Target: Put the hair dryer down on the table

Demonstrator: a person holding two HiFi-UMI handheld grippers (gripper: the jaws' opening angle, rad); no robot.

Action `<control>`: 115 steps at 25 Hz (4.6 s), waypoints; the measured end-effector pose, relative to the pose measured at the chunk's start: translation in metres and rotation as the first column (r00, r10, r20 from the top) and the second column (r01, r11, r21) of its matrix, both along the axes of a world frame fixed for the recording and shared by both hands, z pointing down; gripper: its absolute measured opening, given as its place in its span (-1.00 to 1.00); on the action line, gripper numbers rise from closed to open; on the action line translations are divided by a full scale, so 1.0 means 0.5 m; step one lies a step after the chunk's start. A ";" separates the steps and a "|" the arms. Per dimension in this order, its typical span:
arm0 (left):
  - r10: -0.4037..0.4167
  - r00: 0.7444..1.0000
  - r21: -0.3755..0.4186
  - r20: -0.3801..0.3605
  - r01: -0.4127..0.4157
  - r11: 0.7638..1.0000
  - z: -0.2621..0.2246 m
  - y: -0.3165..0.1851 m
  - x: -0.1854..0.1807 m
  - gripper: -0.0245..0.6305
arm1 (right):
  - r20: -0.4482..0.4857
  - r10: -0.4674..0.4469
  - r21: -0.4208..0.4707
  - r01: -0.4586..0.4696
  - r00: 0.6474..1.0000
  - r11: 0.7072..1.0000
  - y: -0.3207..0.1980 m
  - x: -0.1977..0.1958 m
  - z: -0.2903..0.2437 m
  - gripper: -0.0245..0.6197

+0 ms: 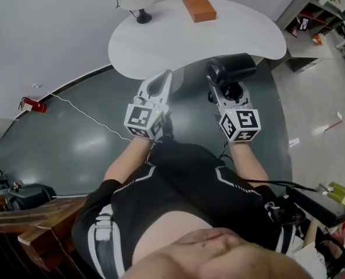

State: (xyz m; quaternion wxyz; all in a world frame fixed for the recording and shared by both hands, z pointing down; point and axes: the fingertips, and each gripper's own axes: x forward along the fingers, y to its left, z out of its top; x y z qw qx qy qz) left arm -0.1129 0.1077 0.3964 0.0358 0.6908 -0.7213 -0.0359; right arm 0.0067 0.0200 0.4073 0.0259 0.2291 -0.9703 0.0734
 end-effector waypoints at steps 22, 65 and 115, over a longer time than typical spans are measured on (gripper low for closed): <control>0.267 0.963 0.005 0.048 -0.267 0.964 0.005 -0.241 -0.205 -0.83 | 0.026 0.261 -0.120 -0.256 0.965 0.959 -0.198 -0.198 0.051 -0.20; 0.540 0.834 -0.112 0.113 -0.530 0.841 0.049 -0.780 -0.121 -0.83 | 0.044 0.689 -0.477 -0.591 0.723 0.651 -0.793 -0.130 0.219 -0.20; 0.568 0.821 -0.364 0.061 -0.512 0.778 0.248 -1.305 -0.024 -0.83 | -0.262 0.894 -0.670 -0.735 0.364 0.102 -1.319 0.109 0.525 -0.22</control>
